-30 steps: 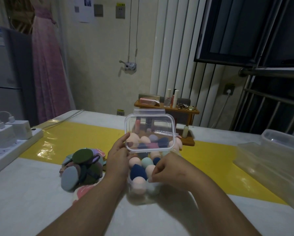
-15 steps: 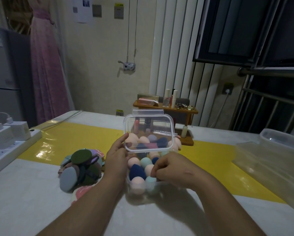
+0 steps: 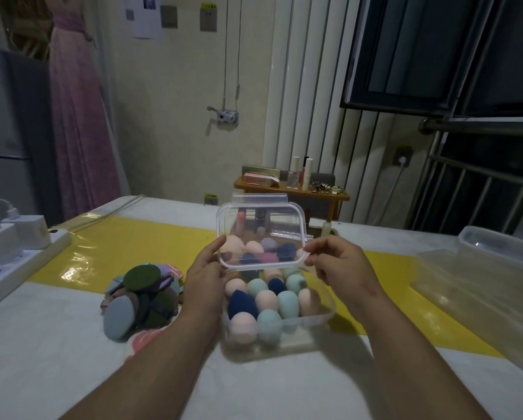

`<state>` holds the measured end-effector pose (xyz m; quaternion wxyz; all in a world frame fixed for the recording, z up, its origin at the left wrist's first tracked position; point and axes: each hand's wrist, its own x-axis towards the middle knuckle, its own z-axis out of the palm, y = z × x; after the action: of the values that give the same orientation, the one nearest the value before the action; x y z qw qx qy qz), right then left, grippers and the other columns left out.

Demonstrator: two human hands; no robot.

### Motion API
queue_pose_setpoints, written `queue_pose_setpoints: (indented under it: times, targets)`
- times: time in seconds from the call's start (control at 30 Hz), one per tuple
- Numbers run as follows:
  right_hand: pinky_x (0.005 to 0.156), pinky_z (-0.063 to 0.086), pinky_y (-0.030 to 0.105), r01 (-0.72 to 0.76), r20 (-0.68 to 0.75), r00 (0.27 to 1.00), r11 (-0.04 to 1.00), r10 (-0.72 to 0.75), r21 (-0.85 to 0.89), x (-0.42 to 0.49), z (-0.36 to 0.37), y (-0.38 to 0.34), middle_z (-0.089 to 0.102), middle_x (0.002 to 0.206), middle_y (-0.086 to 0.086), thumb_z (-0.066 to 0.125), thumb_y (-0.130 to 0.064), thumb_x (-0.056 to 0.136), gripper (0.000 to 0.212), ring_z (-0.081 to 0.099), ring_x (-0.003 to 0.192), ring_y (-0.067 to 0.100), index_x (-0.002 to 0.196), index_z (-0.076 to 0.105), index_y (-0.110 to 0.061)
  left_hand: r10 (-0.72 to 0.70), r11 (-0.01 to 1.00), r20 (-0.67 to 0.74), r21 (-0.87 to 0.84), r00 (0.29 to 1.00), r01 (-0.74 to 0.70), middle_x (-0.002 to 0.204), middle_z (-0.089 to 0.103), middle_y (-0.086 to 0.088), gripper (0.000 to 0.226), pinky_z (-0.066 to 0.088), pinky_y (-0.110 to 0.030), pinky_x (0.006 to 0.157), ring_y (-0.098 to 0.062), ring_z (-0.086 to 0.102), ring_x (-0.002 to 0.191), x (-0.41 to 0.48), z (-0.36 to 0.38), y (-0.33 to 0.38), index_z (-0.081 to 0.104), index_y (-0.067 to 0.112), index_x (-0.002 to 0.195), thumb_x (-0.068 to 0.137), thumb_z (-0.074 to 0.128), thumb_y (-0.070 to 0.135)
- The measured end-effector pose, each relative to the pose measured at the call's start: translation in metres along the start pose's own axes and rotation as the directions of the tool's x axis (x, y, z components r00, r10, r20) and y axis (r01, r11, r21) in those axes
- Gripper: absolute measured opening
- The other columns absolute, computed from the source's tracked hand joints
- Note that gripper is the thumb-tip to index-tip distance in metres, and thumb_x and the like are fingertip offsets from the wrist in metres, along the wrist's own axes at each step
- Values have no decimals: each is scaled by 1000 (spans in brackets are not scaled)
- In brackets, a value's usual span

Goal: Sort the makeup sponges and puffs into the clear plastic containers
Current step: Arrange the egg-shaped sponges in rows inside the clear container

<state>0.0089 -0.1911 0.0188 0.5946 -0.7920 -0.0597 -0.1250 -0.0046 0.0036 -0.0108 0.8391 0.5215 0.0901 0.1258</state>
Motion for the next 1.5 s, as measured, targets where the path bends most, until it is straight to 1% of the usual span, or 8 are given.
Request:
queue_pose_setpoints:
  times: [0.23, 0.43, 0.57, 0.7, 0.93, 1.17, 1.3, 1.5]
  targets:
    - [62, 42, 28, -56, -171, 985, 969, 15, -241, 18, -14, 38, 67, 94, 2, 58, -3, 90, 19, 57, 79, 18, 94, 67, -20, -5, 1000, -13, -1, 1000, 5, 111, 66, -5, 57, 56, -38, 76, -27, 66, 99, 4, -4, 0, 68, 29, 119, 93, 33, -7]
    - [72, 43, 15, -106, 30, 992, 927, 125, -359, 16, -10, 56, 58, 121, -10, 54, 2, 91, 48, 54, 99, 11, 125, 61, -31, -5, 1000, -50, -19, 999, 4, 109, 67, -4, 59, 54, -32, 68, -24, 67, 95, 4, -6, 2, 71, 30, 113, 94, 31, -8]
    - [84, 53, 20, -39, 250, 960, 947, 124, -319, 14, -5, 62, 65, 122, -17, 66, -20, 92, 34, 61, 101, 2, 119, 67, -40, -7, 1000, -58, -27, 998, 5, 108, 67, -5, 59, 54, -31, 67, -23, 67, 94, 5, -6, 2, 71, 30, 111, 94, 29, -9]
    - [75, 50, 9, -20, 298, 948, 955, 113, -297, 11, -2, 58, 68, 109, -18, 63, -26, 96, 25, 63, 96, -4, 117, 66, -39, -14, 999, -56, -36, 998, 12, 109, 68, -6, 61, 54, -36, 70, -27, 68, 97, 7, -6, 0, 73, 33, 105, 93, 29, -7]
    - [79, 56, 34, -137, 42, 988, 959, 152, -246, 14, -7, 57, 70, 111, 2, 64, -4, 85, 40, 66, 95, 18, 113, 63, -33, -20, 999, -52, -40, 998, 18, 109, 67, -5, 61, 55, -36, 73, -27, 68, 98, 5, -6, 2, 72, 33, 107, 94, 28, -8]
    - [62, 45, 26, 28, -180, 981, 966, -76, -256, 7, -23, 16, 59, 92, -13, 72, -18, 86, 20, 60, 81, 12, 99, 61, -28, -8, 999, -30, -37, 1000, 6, 105, 68, -2, 60, 55, -33, 67, -25, 68, 94, 0, -4, 3, 71, 31, 112, 91, 31, -9]
    - [62, 46, 15, 99, -85, 990, 983, -113, -156, 0, -21, -5, 65, 99, -7, 72, -15, 86, 19, 62, 76, 3, 100, 69, -27, 9, 1000, -21, -5, 1000, -9, 107, 67, -1, 57, 54, -28, 63, -22, 67, 93, -1, -3, 3, 68, 29, 118, 94, 31, -7]
    - [66, 53, 26, 39, 269, 963, 982, 13, -186, -8, -11, -8, 68, 95, 1, 70, -13, 87, 23, 64, 81, 14, 105, 67, -27, 22, 999, -16, 40, 1000, -21, 115, 66, -2, 58, 55, -34, 71, -26, 65, 101, 1, -3, -1, 71, 34, 112, 92, 35, -6]
